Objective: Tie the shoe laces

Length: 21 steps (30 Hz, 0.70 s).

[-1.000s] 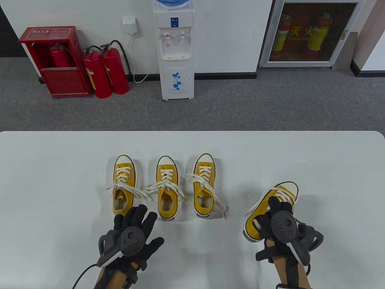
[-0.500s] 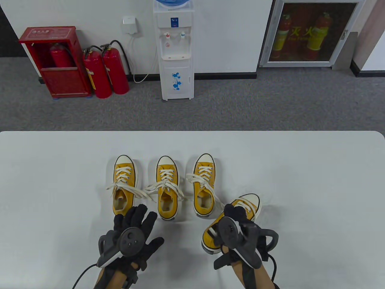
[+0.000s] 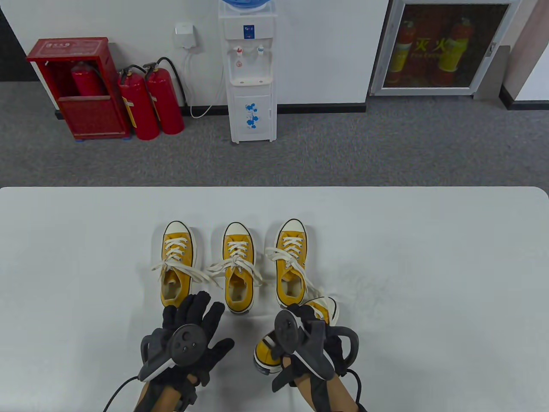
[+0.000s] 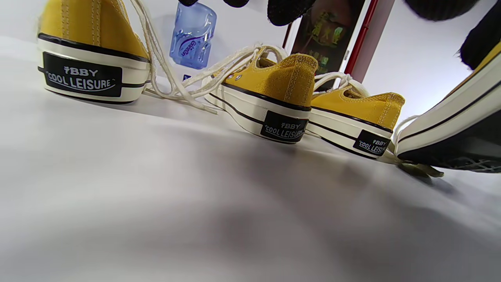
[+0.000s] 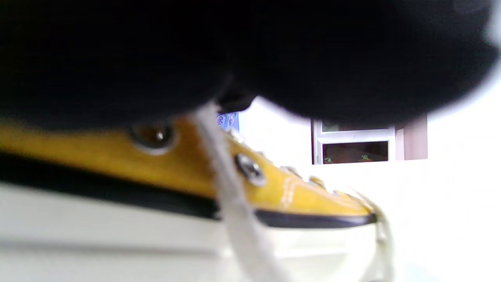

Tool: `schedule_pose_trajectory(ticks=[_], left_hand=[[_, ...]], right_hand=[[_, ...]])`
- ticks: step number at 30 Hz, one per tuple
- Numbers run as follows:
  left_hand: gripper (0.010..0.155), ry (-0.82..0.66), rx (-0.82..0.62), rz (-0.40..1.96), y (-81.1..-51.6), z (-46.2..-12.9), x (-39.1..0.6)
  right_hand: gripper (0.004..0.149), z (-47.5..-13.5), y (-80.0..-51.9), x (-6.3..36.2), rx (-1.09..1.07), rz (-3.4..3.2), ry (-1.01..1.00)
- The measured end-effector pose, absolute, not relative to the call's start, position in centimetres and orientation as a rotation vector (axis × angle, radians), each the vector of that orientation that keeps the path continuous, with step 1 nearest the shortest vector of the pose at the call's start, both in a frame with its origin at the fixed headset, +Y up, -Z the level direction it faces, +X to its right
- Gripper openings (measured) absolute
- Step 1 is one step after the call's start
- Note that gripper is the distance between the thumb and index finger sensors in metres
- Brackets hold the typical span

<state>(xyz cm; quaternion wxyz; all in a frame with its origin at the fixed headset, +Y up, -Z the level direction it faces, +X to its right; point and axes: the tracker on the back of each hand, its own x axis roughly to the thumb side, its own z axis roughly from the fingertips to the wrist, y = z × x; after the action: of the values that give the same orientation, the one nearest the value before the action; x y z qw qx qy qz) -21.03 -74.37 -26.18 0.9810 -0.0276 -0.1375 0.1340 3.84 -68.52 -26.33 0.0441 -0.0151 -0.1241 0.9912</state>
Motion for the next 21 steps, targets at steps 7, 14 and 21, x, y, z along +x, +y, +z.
schedule_pose_trajectory(ticks=[7, 14, 21], left_hand=[[0.086, -0.276, -0.058, 0.269, -74.4, -26.2, -21.0], [0.086, -0.275, -0.061, 0.269, -74.4, -26.2, -21.0], [0.086, -0.274, -0.067, 0.269, -74.3, -26.2, -21.0]], right_hand=[[0.043, -26.4, -69.4, 3.5, -0.030, 2.997, -0.332], [0.044, -26.3, -71.0, 2.9, 0.045, 2.966, -0.197], [0.045, -26.1, -72.2, 2.5, 0.106, 2.939, 0.005]])
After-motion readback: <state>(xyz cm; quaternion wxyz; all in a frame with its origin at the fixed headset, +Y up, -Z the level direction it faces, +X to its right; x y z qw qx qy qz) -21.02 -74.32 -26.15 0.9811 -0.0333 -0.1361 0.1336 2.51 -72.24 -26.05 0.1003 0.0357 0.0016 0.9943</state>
